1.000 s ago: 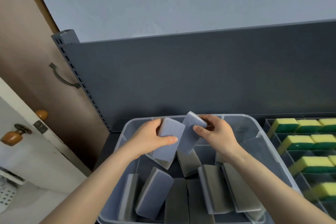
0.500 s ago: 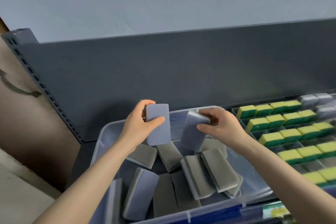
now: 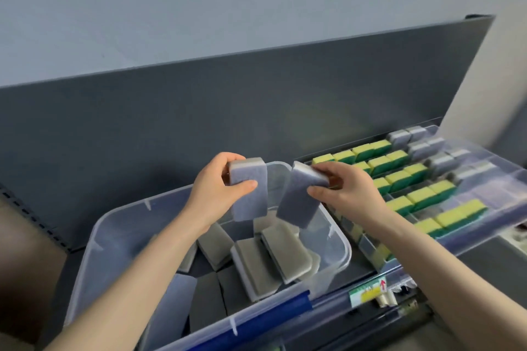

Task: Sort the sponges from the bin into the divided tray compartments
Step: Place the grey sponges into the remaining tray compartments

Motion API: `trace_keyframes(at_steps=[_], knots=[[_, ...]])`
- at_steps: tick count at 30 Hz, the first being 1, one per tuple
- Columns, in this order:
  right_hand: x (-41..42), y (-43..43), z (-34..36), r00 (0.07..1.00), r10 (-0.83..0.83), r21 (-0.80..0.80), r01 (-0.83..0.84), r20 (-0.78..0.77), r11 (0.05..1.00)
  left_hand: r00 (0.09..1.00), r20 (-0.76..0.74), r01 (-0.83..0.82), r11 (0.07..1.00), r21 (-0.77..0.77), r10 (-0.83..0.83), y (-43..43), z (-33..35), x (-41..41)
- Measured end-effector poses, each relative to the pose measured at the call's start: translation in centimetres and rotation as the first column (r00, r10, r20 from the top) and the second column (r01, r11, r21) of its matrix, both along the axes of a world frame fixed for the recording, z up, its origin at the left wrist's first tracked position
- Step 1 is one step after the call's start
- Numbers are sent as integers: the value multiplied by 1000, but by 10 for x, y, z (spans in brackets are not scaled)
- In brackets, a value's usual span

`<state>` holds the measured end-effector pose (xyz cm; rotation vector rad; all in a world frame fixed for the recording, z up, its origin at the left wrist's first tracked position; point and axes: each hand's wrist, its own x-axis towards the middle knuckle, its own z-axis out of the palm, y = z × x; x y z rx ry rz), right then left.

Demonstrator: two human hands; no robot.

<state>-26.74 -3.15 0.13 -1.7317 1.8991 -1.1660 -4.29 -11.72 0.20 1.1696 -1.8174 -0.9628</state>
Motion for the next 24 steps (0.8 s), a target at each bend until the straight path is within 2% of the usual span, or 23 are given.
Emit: trace_keyframes(at_steps=[5, 15, 24], knots=[[-54, 36, 15, 999, -35, -40, 35, 14, 999, 999, -31, 34, 997, -73, -36, 25, 14, -60], [-188, 121, 20, 988, -138, -46, 142, 71, 989, 990, 1, 138, 981, -133, -139, 87, 20, -202], [-290, 191, -1, 964, -232, -39, 239, 131, 970, 979, -60, 194, 979, -60, -197, 142, 4, -311]])
